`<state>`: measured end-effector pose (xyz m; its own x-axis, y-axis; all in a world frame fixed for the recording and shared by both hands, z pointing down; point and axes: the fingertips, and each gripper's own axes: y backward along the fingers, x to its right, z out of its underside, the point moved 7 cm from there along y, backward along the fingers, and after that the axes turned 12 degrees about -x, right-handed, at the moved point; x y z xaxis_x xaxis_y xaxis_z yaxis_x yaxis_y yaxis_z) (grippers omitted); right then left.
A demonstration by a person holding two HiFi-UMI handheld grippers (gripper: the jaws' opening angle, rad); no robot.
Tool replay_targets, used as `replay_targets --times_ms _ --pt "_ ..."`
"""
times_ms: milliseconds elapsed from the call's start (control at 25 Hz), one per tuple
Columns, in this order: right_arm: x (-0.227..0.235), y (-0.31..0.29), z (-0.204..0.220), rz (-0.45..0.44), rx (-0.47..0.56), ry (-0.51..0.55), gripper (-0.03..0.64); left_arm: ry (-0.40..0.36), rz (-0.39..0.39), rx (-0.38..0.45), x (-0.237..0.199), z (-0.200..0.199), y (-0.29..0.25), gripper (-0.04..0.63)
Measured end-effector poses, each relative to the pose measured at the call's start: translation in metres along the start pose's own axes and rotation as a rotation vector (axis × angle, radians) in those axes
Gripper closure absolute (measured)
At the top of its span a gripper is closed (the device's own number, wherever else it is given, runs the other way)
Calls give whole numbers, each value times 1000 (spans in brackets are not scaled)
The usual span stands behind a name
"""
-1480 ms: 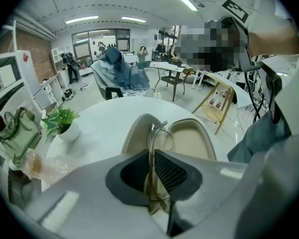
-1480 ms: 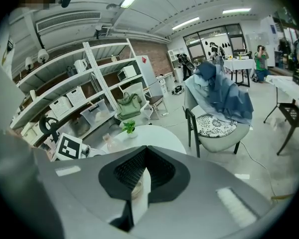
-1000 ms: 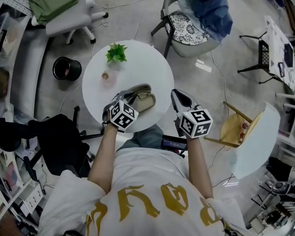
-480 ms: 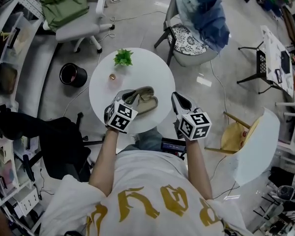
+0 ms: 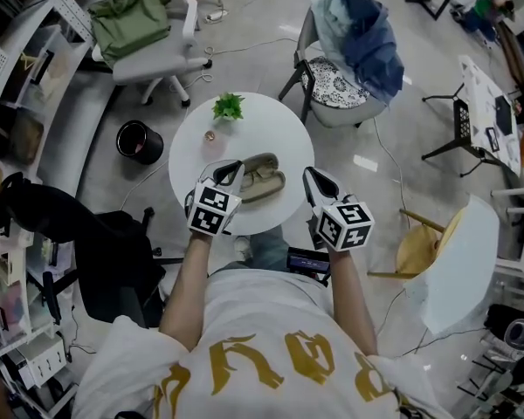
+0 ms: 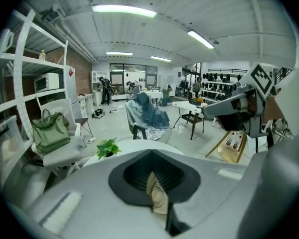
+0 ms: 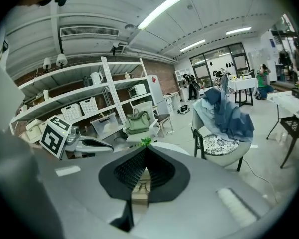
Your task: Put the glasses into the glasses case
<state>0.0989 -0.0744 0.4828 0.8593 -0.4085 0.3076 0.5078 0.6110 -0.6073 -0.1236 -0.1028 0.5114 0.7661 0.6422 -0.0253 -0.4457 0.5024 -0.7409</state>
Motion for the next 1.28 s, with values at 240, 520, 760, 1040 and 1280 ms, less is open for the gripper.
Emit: replay_targets --times_ms 240,520,760,1040,1280 --pt "-6 16 -3 15 62 -17 589 191 106 131 -2 -6 31 595" --pt "-34 20 0 -7 75 19 589 173 93 181 2 -9 56 595" --pt "-52 19 10 -26 63 39 589 176 84 178 4 4 63 595" --pt "-54 23 12 -21 64 45 589 178 72 174 5 9 68 595" --pt "-53 23 12 -19 67 45 589 180 64 175 4 10 67 595"
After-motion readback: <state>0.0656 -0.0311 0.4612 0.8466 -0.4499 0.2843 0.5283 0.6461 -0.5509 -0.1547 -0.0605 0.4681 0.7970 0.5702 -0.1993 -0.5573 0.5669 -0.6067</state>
